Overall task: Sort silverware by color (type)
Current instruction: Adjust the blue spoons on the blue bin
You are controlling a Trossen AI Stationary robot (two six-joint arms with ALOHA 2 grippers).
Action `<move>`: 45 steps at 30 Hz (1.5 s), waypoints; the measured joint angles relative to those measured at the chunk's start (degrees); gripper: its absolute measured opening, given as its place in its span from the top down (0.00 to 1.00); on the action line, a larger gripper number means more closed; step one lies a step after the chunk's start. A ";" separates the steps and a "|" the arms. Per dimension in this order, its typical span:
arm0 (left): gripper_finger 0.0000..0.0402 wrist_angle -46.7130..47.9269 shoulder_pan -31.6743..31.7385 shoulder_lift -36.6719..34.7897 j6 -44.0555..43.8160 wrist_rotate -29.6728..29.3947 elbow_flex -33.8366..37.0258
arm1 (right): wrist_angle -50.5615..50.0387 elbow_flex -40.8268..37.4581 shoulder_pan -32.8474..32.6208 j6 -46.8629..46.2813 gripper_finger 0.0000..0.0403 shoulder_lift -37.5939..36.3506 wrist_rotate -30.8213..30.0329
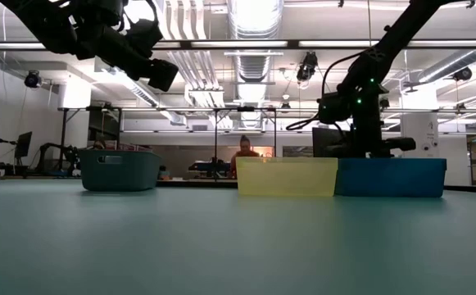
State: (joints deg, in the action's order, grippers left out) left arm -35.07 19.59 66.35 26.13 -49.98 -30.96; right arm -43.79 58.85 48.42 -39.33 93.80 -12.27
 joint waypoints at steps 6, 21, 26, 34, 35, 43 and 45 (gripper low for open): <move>0.57 0.00 0.00 0.00 0.00 0.00 0.00 | -0.84 0.91 -0.02 2.72 0.81 0.00 0.94; 0.57 -0.02 0.00 0.00 0.00 0.00 0.00 | -2.88 4.22 -2.73 21.56 0.81 -0.04 16.70; 0.57 -0.02 0.00 0.00 0.00 -0.01 0.00 | -4.57 3.79 -3.73 25.18 0.81 -0.04 17.27; 0.57 -1.18 0.00 0.00 0.21 -0.02 0.00 | -4.94 3.34 -5.54 29.78 0.81 0.01 17.10; 0.57 -1.38 0.00 0.00 0.22 -0.02 0.00 | -4.95 3.31 -5.60 30.01 0.81 0.02 16.48; 0.57 -1.36 0.00 0.00 0.21 -0.02 0.00 | -4.74 2.79 -5.83 30.92 0.79 0.07 16.80; 0.57 -1.33 0.00 0.00 0.20 -0.02 0.00 | -4.73 2.77 -6.03 30.77 0.77 0.07 16.79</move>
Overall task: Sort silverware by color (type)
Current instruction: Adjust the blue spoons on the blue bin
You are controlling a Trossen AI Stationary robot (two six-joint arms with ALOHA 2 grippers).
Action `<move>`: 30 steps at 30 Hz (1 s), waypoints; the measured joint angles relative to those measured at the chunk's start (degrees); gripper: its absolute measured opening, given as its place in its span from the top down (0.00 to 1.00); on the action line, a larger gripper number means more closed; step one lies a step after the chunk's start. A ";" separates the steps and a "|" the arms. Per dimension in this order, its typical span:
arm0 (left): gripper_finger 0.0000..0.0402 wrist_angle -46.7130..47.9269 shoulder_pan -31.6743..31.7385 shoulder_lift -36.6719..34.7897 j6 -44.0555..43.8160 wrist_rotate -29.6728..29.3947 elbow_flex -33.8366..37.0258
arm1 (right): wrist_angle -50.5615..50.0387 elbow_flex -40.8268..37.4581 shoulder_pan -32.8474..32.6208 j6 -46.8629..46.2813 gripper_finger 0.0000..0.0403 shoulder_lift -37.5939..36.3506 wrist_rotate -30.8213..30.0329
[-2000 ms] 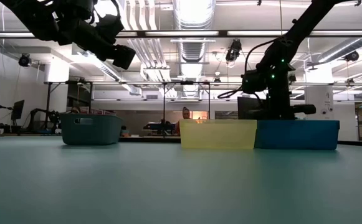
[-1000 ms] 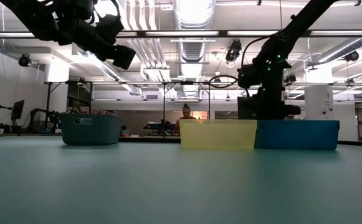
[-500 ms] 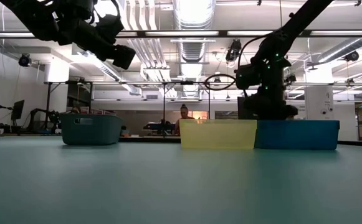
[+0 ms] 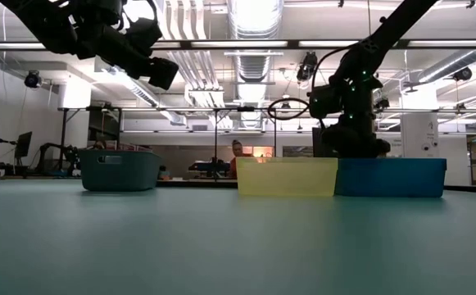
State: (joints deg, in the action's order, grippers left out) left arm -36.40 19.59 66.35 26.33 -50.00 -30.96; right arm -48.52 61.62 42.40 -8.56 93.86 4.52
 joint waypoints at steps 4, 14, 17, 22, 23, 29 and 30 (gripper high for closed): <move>0.57 0.02 0.00 0.00 0.02 -0.01 0.00 | 0.19 -0.01 -0.55 -0.37 0.75 0.00 0.00; 0.57 0.02 0.00 0.00 0.00 -0.02 0.00 | 2.93 -1.95 -1.03 -0.54 0.75 0.00 -0.26; 0.57 0.02 0.00 0.00 0.00 -0.02 0.00 | 3.24 -3.33 -1.03 -0.62 0.75 0.00 -1.68; 0.57 0.01 0.00 0.00 0.00 0.00 0.00 | 5.35 -5.24 -1.03 -0.12 0.75 0.00 -3.10; 0.57 0.00 0.00 0.00 0.00 -0.01 0.00 | 5.87 -5.47 -1.03 0.13 0.75 0.00 -3.11; 0.57 0.02 -0.01 0.00 0.00 -0.01 0.00 | 6.73 -5.76 -1.03 0.09 0.79 -0.04 -3.11; 0.57 0.01 0.00 0.00 0.00 -0.02 0.00 | 6.83 -5.76 -1.03 0.11 0.81 -0.04 -3.11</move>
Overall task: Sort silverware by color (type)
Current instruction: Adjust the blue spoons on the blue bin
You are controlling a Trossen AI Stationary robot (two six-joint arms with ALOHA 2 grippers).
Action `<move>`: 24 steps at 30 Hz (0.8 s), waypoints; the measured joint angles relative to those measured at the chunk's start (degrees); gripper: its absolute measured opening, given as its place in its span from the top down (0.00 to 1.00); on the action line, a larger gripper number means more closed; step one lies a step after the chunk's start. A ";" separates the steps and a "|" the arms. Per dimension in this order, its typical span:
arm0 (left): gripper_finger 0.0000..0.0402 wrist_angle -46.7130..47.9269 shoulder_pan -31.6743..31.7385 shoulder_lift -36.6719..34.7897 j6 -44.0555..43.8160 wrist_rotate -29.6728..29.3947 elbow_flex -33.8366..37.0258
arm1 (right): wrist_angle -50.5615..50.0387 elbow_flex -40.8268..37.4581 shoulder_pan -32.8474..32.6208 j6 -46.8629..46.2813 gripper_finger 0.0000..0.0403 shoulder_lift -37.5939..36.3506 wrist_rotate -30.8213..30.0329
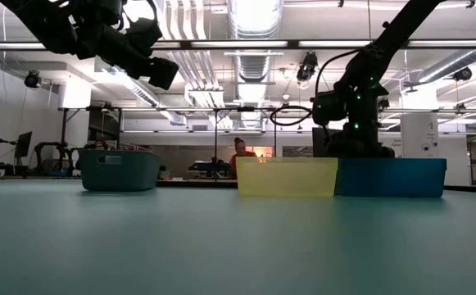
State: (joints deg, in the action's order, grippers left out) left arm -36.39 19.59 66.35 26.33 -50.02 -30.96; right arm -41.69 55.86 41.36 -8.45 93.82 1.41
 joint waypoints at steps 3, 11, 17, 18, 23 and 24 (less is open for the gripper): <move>0.57 -0.01 -0.02 0.00 0.00 0.00 0.00 | 0.25 0.00 0.00 0.11 0.86 0.00 -0.02; 0.57 0.01 -0.02 0.00 0.00 0.01 0.00 | 0.52 0.00 0.02 0.13 0.97 0.00 -0.02; 0.57 0.01 -0.01 0.00 0.00 0.00 0.00 | 0.18 0.23 0.04 -0.13 0.97 -0.07 0.00; 0.57 0.01 -0.01 0.00 0.00 0.01 0.00 | -0.07 0.48 0.04 -0.60 0.97 -0.07 0.01; 0.57 0.01 0.00 0.00 0.00 0.00 0.00 | -0.42 2.49 0.11 -1.90 0.98 -0.02 -0.09; 0.57 0.01 0.00 0.00 0.00 0.02 0.00 | -1.14 3.00 0.22 -2.06 0.98 -0.02 -0.10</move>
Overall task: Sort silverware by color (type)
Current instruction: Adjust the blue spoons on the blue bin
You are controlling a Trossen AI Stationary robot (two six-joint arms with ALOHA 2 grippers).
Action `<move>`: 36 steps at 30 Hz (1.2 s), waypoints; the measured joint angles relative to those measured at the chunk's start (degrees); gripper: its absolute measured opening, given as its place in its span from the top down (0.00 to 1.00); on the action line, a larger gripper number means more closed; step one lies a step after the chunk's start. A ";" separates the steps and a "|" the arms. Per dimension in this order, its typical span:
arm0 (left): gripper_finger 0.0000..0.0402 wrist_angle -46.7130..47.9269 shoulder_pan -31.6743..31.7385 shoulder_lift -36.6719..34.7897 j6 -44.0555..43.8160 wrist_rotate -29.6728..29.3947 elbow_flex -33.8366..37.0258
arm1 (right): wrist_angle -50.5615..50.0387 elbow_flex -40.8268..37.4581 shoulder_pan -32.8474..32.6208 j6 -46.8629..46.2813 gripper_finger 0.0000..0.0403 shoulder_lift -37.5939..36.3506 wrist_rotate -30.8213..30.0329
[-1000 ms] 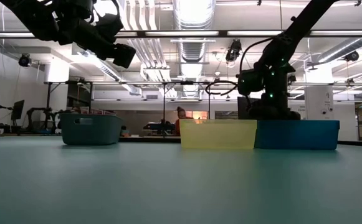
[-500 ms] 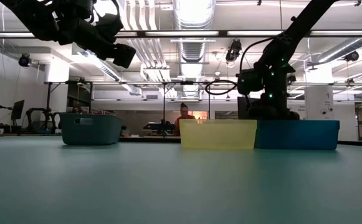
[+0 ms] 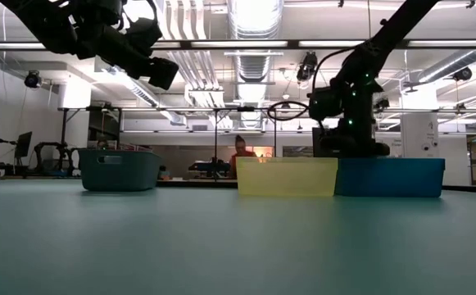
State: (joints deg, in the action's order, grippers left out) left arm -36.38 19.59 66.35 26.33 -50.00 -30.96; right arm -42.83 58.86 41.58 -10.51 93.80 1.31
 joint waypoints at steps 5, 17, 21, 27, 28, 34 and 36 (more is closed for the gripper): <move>0.57 0.00 0.00 0.00 0.00 -0.02 0.00 | -1.68 1.98 0.50 -4.03 0.98 -0.04 0.17; 0.57 0.02 -0.02 0.00 0.02 0.00 0.00 | -1.80 2.59 2.80 -20.38 0.98 -0.31 -3.61; 0.57 0.04 -0.02 0.00 0.17 -0.01 0.00 | -1.29 2.59 3.70 -27.04 0.98 -0.31 -7.76; 0.57 0.89 -0.02 0.00 0.22 -0.02 0.00 | -0.44 2.59 3.52 -31.40 0.98 -0.31 -7.52; 0.57 0.98 -0.02 0.00 0.38 -0.02 0.00 | -0.09 2.59 3.35 -32.09 0.98 -0.31 -7.25; 0.57 1.68 -0.02 0.00 1.51 -0.28 0.00 | 1.74 2.59 3.17 -33.19 0.97 -0.31 -7.11; 0.57 1.86 -0.02 0.00 1.75 -0.50 0.00 | 1.61 2.57 3.19 -33.56 0.96 -0.31 -7.24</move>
State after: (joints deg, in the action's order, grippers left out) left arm -34.52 19.57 66.35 28.08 -50.50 -30.96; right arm -41.22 61.43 44.77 -44.07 93.49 -5.93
